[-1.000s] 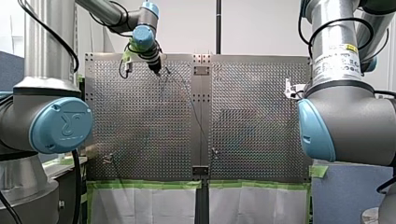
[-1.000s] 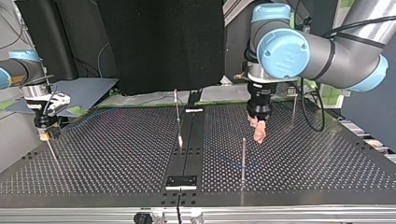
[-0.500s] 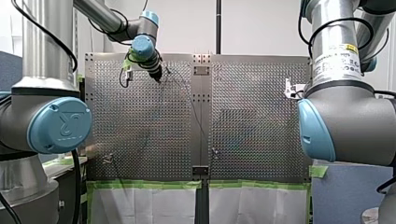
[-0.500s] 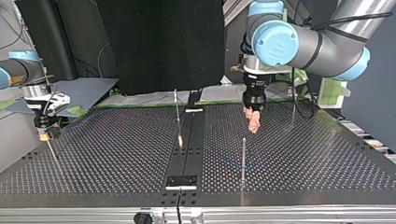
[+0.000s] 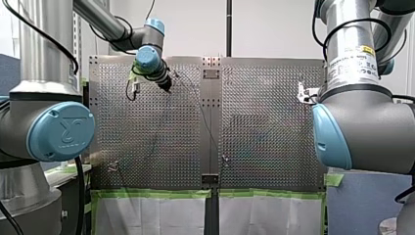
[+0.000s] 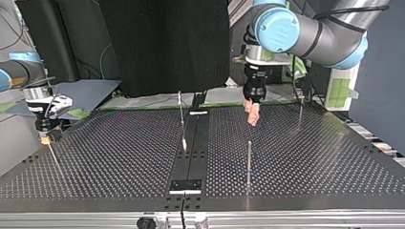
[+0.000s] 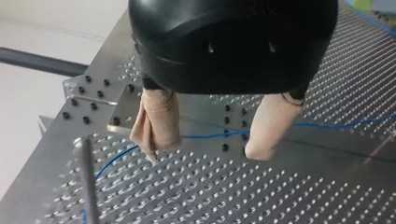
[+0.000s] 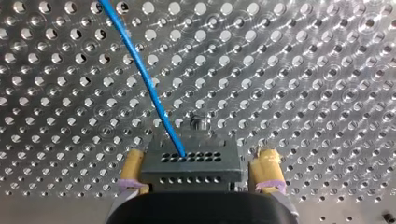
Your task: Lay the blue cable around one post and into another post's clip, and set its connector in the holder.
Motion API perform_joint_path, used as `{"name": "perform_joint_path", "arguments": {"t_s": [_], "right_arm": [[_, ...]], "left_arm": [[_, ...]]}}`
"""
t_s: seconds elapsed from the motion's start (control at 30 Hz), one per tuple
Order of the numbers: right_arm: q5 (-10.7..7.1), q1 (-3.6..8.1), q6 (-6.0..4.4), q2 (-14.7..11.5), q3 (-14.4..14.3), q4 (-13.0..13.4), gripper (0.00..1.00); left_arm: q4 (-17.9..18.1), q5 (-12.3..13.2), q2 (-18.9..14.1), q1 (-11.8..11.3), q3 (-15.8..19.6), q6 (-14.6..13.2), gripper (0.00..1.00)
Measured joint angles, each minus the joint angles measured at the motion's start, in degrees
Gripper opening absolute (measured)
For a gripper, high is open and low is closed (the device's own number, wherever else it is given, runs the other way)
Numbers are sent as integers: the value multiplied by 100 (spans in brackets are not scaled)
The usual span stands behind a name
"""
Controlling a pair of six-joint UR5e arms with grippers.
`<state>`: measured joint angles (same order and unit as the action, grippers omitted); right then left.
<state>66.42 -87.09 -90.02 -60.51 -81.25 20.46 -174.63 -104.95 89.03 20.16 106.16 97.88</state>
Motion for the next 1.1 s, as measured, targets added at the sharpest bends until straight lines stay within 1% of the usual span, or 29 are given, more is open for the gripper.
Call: {"name": "perform_joint_path", "arguments": {"t_s": [0.33,0.67,1.0,1.1], "right_arm": [[0,-3,0,-8,-2,-11,99],[-5,-3,0,-9,-2,-61,99],[1,-5,0,-5,-2,-85,99],[0,-5,0,-5,-2,-85,99]], "left_arm": [[430,115,28,24,429,-19,100],[927,204,323,26,927,-38,100],[1475,281,349,25,1475,-35,100],[1623,353,347,29,1623,-18,100]]}}
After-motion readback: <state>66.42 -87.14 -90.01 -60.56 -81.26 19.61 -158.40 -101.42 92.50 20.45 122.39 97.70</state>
